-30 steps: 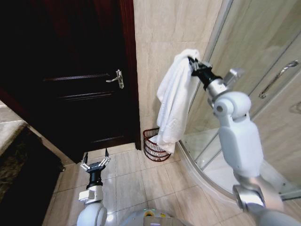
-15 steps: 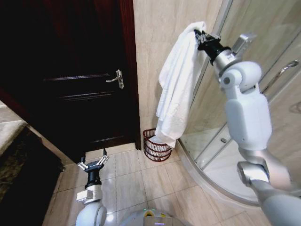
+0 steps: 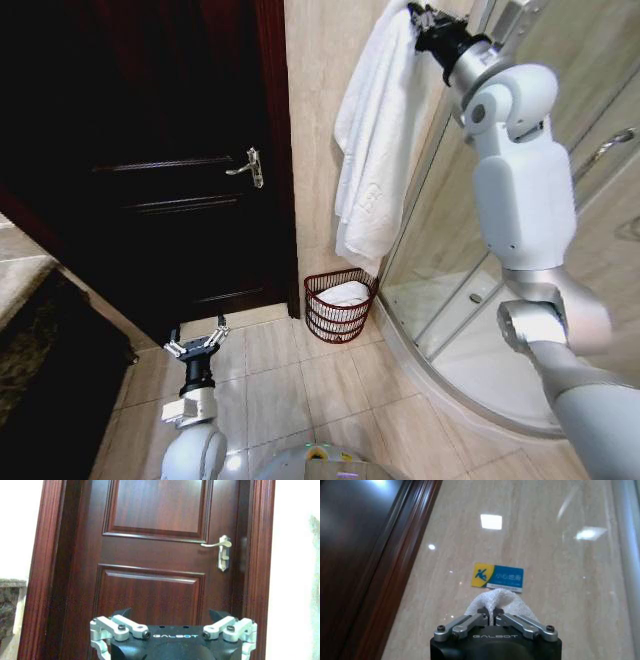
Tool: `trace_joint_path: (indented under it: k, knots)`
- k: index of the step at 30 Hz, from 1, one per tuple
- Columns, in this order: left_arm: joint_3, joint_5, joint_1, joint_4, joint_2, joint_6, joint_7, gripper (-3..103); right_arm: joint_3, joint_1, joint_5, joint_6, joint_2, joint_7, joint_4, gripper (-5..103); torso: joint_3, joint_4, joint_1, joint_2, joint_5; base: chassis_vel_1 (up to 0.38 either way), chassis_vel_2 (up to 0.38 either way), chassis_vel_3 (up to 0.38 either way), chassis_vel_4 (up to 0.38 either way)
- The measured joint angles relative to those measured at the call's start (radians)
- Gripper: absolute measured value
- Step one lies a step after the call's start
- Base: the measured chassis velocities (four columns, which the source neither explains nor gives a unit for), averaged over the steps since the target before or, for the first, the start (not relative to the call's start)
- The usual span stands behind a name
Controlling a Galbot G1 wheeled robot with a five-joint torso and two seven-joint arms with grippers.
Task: Discard the used towel into the hamper.
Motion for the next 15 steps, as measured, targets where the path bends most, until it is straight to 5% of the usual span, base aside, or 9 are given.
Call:
trace_joint_path:
  k: [15]
  knots:
    - [-0.002,-0.019,-0.018,0.007,0.019,0.011,0.002,100,-0.010,-0.079,-0.072,0.024,0.051,0.006,-0.059,3,0.000,0.0001,0.000,0.000,-0.0001,0.000,0.000,0.000,0.000]
